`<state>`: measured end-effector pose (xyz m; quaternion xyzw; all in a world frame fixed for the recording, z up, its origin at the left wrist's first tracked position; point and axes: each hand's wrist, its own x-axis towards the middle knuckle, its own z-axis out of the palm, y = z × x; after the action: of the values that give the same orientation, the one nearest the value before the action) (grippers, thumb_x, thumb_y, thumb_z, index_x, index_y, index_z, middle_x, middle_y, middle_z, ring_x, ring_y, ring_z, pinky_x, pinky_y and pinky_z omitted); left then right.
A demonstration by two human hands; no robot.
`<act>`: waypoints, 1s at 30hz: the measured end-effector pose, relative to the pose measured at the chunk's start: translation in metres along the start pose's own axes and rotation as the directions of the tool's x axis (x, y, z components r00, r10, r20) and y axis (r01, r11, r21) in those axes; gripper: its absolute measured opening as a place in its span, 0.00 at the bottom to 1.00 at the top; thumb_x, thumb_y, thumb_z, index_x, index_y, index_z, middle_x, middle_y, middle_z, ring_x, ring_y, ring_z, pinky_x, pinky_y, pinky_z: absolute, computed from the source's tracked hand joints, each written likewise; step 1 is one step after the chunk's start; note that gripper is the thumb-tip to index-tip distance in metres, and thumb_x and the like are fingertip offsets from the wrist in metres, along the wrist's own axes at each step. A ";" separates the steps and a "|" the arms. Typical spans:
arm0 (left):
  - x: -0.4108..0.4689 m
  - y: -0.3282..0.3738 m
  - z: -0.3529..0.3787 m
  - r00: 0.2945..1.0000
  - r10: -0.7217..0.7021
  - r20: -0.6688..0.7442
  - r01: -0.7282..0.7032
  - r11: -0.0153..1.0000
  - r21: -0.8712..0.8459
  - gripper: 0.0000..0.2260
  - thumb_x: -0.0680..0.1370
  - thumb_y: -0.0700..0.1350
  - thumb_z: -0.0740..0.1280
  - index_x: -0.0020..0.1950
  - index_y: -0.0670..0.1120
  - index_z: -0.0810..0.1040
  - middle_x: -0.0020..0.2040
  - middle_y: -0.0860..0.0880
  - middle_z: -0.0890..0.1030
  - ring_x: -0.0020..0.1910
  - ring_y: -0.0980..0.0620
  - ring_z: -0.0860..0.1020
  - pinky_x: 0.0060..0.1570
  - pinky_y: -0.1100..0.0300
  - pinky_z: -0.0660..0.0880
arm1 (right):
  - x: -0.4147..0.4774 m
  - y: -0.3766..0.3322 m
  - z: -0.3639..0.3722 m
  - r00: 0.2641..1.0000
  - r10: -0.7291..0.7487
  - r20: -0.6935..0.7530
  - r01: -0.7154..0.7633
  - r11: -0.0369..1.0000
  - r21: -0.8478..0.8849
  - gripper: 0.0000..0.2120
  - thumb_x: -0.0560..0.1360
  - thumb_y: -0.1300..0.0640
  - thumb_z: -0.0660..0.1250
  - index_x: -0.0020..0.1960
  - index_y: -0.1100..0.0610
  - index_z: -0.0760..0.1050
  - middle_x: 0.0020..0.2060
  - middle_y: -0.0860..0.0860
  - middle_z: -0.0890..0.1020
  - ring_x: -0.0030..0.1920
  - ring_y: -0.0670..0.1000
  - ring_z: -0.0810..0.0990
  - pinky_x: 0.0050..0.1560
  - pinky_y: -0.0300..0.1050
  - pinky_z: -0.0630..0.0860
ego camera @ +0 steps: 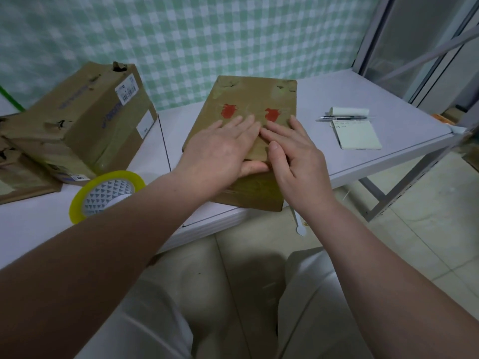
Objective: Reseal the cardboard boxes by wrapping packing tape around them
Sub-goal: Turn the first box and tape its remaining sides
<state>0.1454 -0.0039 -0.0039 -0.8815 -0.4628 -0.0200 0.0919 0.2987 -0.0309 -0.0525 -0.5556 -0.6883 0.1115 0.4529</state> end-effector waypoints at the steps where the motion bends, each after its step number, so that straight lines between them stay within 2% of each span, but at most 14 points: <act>1: -0.001 -0.003 0.001 1.000 0.021 -0.002 -0.021 1.000 0.000 0.39 0.71 0.66 0.44 0.77 0.45 0.52 0.78 0.47 0.54 0.76 0.50 0.54 0.73 0.53 0.52 | 0.000 0.000 0.000 1.000 -0.002 -0.008 0.002 1.000 -0.003 0.19 0.79 0.52 0.55 0.65 0.51 0.77 0.66 0.48 0.76 0.74 0.52 0.62 0.67 0.25 0.50; 10: -0.017 -0.035 0.007 0.998 0.058 -0.030 -0.059 0.997 -0.058 0.38 0.72 0.66 0.50 0.76 0.45 0.58 0.76 0.46 0.60 0.75 0.49 0.58 0.72 0.50 0.56 | 0.000 -0.001 -0.003 0.999 0.030 0.013 -0.029 0.999 -0.027 0.19 0.78 0.53 0.55 0.63 0.50 0.78 0.66 0.44 0.76 0.75 0.47 0.61 0.66 0.30 0.54; 13: -0.029 -0.049 0.000 0.999 -0.022 0.025 0.025 0.994 -0.105 0.36 0.73 0.64 0.54 0.77 0.47 0.55 0.77 0.48 0.56 0.76 0.51 0.55 0.73 0.52 0.52 | 0.000 -0.003 -0.002 0.999 0.038 -0.001 -0.038 0.999 0.016 0.19 0.78 0.54 0.55 0.62 0.52 0.79 0.66 0.46 0.76 0.75 0.48 0.60 0.64 0.23 0.50; 15: -0.033 -0.051 -0.007 0.998 -0.045 0.046 0.048 0.996 -0.075 0.34 0.75 0.62 0.55 0.77 0.47 0.55 0.77 0.48 0.56 0.76 0.50 0.53 0.73 0.50 0.50 | 0.000 -0.004 -0.002 0.999 0.050 -0.010 -0.050 0.998 0.046 0.19 0.78 0.55 0.54 0.62 0.53 0.79 0.66 0.46 0.76 0.74 0.48 0.60 0.64 0.21 0.49; 17: -0.031 -0.042 -0.014 0.997 -0.044 0.059 0.044 0.999 0.001 0.35 0.75 0.64 0.50 0.77 0.47 0.53 0.78 0.49 0.54 0.77 0.50 0.51 0.73 0.49 0.47 | -0.002 -0.004 -0.001 0.999 0.051 -0.019 -0.050 0.997 0.061 0.19 0.78 0.56 0.54 0.62 0.54 0.79 0.66 0.48 0.76 0.75 0.49 0.60 0.64 0.21 0.49; 20: -0.018 -0.014 -0.013 0.997 0.015 0.080 -0.021 0.997 0.079 0.35 0.75 0.65 0.45 0.78 0.48 0.48 0.78 0.50 0.50 0.77 0.53 0.47 0.74 0.49 0.44 | -0.002 -0.004 0.000 0.999 0.040 -0.029 -0.039 0.997 0.064 0.19 0.77 0.58 0.55 0.61 0.55 0.79 0.65 0.49 0.77 0.75 0.51 0.61 0.68 0.27 0.51; 24: -0.001 0.002 -0.009 0.994 0.000 0.108 -0.001 1.000 0.010 0.35 0.77 0.64 0.52 0.78 0.48 0.46 0.78 0.50 0.48 0.77 0.54 0.49 0.74 0.49 0.46 | -0.001 -0.002 -0.003 0.999 0.035 -0.005 -0.035 0.998 0.060 0.19 0.77 0.58 0.55 0.61 0.56 0.79 0.65 0.50 0.77 0.75 0.53 0.61 0.70 0.35 0.55; 30: -0.004 -0.018 -0.007 0.991 -0.032 0.127 0.044 0.995 -0.091 0.41 0.72 0.68 0.58 0.78 0.52 0.47 0.78 0.53 0.47 0.77 0.54 0.48 0.74 0.46 0.48 | -0.001 -0.001 -0.002 0.999 0.038 0.004 -0.038 0.998 0.058 0.19 0.77 0.57 0.54 0.60 0.54 0.80 0.65 0.48 0.77 0.75 0.51 0.62 0.69 0.37 0.56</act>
<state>0.1286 0.0015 0.0047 -0.8754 -0.4828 0.0121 0.0206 0.2996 -0.0330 -0.0508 -0.5548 -0.6748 0.1409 0.4658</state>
